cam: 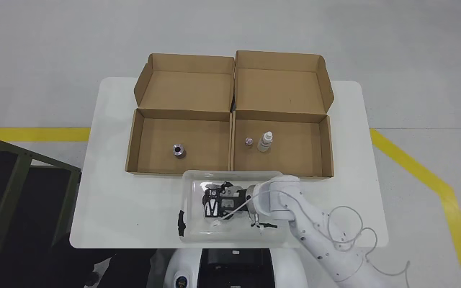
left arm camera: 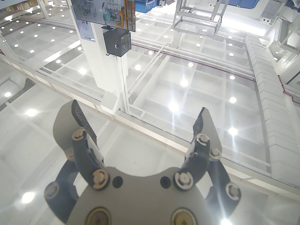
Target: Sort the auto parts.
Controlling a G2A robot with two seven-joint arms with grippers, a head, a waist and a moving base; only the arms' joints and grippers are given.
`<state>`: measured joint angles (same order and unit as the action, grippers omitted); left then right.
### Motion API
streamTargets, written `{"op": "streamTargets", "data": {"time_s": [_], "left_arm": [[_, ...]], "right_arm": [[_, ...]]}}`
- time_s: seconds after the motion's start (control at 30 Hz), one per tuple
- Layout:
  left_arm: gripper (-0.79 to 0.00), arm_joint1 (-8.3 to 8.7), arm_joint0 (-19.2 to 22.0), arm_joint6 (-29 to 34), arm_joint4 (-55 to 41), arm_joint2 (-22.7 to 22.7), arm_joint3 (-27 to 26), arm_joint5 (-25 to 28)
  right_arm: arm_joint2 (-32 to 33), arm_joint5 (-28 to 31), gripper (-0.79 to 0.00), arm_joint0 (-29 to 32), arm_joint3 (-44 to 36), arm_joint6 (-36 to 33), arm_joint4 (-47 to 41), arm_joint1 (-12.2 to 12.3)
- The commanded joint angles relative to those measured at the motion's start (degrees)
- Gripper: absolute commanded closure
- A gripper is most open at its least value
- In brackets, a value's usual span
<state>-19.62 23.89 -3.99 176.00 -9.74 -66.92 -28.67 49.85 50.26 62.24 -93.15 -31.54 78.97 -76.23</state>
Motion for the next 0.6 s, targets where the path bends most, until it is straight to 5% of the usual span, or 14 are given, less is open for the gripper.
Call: {"op": "streamTargets", "data": {"time_s": [0.0, 0.13, 0.33, 0.57], "left_arm": [[-0.785, 0.00, 0.0, 0.0, 0.0, 0.0, 0.0, 0.0], [-0.785, 0.00, 0.0, 0.0, 0.0, 0.0, 0.0, 0.0], [-0.785, 0.00, 0.0, 0.0, 0.0, 0.0, 0.0, 0.0], [-0.785, 0.00, 0.0, 0.0, 0.0, 0.0, 0.0, 0.0]], "right_arm": [[0.0, 0.0, -0.369, -0.1, 0.1, 0.4, -0.2, 0.1], [-0.2, 0.0, -0.314, -0.2, 0.4, 0.9, -0.5, 0.2], [-0.4, -0.1, 0.000, -0.6, 0.1, 1.1, -1.4, 0.4], [1.4, -0.2, 0.000, 0.9, -4.3, 1.4, -3.7, 1.2]]}}
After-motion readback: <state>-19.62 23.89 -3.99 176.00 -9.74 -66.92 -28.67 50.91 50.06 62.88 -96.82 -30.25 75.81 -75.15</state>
